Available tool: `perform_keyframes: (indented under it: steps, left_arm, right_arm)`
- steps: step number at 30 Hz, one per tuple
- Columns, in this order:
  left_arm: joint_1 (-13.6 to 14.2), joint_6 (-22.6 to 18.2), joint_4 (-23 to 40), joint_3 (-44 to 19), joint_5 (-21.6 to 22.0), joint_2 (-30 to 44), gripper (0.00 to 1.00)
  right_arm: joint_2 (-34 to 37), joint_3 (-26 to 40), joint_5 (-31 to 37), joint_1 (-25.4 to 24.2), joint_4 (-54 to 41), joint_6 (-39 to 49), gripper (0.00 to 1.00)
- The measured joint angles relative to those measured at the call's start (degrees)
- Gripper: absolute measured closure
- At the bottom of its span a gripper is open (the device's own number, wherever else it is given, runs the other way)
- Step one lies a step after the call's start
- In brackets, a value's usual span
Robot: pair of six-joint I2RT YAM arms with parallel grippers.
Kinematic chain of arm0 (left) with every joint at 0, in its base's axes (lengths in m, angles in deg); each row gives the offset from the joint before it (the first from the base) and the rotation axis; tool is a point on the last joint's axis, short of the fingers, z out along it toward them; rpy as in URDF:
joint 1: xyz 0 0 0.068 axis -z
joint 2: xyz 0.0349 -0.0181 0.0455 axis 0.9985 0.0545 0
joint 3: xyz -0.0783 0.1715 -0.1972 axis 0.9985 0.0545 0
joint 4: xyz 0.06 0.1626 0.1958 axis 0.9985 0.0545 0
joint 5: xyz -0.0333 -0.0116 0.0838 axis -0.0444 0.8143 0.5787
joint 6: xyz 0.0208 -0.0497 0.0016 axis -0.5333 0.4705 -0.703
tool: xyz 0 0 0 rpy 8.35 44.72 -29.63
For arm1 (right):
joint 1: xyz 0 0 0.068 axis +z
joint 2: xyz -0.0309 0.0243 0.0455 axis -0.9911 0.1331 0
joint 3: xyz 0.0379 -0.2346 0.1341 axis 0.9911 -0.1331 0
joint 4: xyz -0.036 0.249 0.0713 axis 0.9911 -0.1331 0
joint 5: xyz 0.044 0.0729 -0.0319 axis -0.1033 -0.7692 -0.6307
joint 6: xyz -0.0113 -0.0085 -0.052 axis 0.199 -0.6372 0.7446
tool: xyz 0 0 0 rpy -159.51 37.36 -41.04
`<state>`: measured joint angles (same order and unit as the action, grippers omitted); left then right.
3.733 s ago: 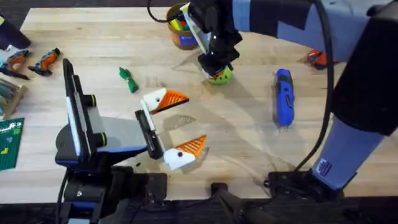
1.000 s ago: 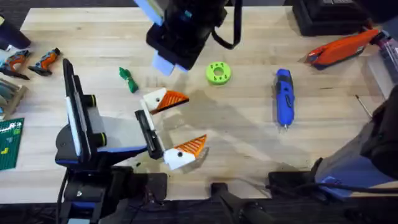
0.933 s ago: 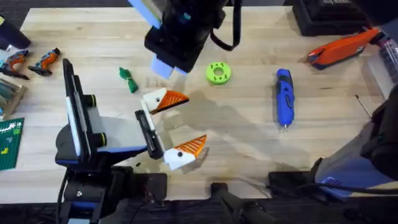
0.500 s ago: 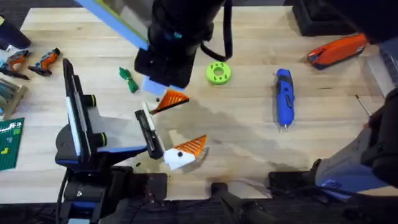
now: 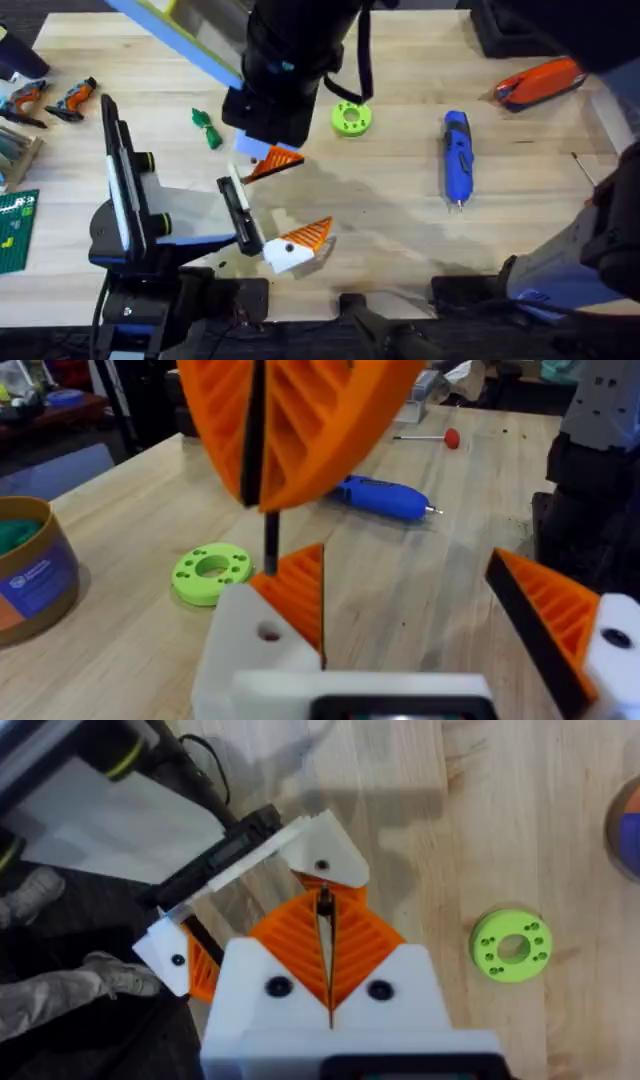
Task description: Pick up the gripper from the table and insert it into the empty holder that is missing its gripper. Then pick up a screw, insert it into the mounting hole, and use the screwdriver to tighten it. Finally, clean up the table by picking up the vegetable and placing it into the bucket.
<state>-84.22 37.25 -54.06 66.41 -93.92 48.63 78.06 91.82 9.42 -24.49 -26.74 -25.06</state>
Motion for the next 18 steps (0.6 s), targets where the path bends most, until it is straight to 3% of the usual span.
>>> perform_keyframes:
  steps: [18]
  left_arm:
    - [0.0, 0.0, 0.0, 0.0, 0.0, 0.0, 0.014]
  right_arm:
    - [0.0, -2.9, 0.0, 0.2, 2.1, 0.0, 0.994]
